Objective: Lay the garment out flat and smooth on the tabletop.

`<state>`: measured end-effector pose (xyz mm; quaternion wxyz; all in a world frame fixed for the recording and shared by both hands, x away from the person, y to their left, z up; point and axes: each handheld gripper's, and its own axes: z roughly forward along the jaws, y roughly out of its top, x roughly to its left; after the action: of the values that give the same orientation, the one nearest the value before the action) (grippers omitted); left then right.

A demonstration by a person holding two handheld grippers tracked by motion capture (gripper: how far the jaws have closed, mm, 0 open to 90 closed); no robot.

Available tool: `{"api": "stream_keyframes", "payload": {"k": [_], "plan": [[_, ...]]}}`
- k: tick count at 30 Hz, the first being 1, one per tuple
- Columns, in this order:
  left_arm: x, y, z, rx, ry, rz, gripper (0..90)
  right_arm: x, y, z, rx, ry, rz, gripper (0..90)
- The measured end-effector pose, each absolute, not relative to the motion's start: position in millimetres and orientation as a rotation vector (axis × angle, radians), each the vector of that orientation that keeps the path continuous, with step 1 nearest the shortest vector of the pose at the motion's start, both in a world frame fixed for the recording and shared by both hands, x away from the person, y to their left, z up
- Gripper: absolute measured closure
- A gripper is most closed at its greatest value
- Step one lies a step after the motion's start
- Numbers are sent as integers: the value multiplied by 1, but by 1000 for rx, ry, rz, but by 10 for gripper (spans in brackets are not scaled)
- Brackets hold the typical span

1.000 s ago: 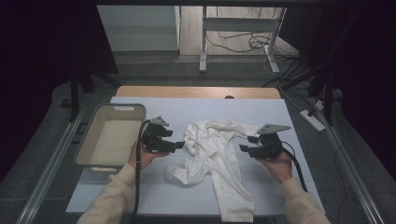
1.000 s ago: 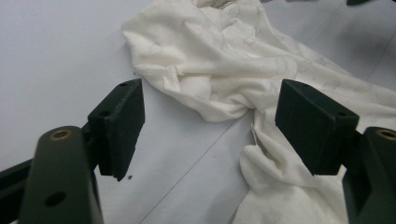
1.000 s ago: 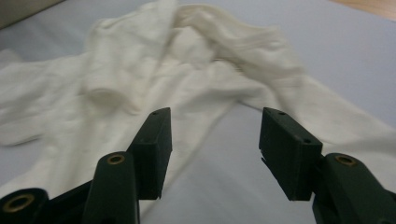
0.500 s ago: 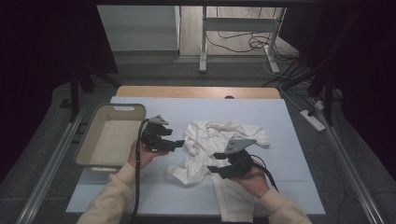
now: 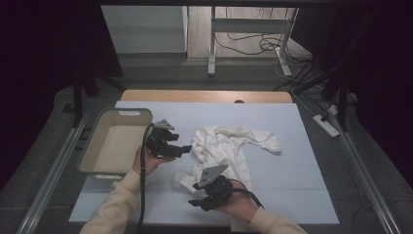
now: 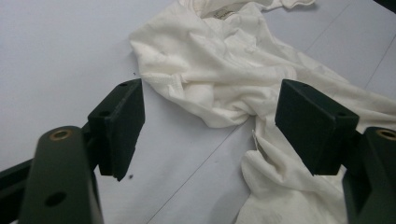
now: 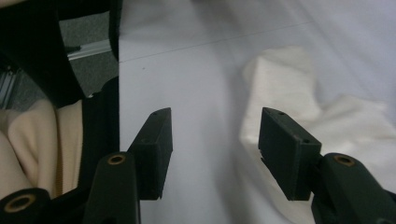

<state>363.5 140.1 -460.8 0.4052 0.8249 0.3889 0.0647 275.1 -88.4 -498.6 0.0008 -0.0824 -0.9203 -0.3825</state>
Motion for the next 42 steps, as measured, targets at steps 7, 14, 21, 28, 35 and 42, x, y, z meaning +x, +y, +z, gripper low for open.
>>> {"api": "stream_keyframes", "payload": {"k": [7, 14, 21, 28, 35, 42], "plan": [[364, 140, -461, 2084, 982, 157, 246, 271, -80, -506, -248, -2880, -1164, 464], [364, 139, -462, 2087, 985, 153, 244, 270, -75, -515, -253, -2901, -1114, 475], [364, 139, -462, 2086, 984, 151, 244, 278, -73, -516, -277, -2987, -1103, 478], [365, 140, -462, 2089, 985, 154, 243, 304, -79, -515, -386, -3035, -1132, 487], [365, 140, -462, 2087, 986, 153, 243, 322, -79, -520, -446, -3053, -1120, 485], [364, 140, -462, 2086, 988, 155, 243, 330, -78, -525, -466, -3113, -1091, 665]]}}
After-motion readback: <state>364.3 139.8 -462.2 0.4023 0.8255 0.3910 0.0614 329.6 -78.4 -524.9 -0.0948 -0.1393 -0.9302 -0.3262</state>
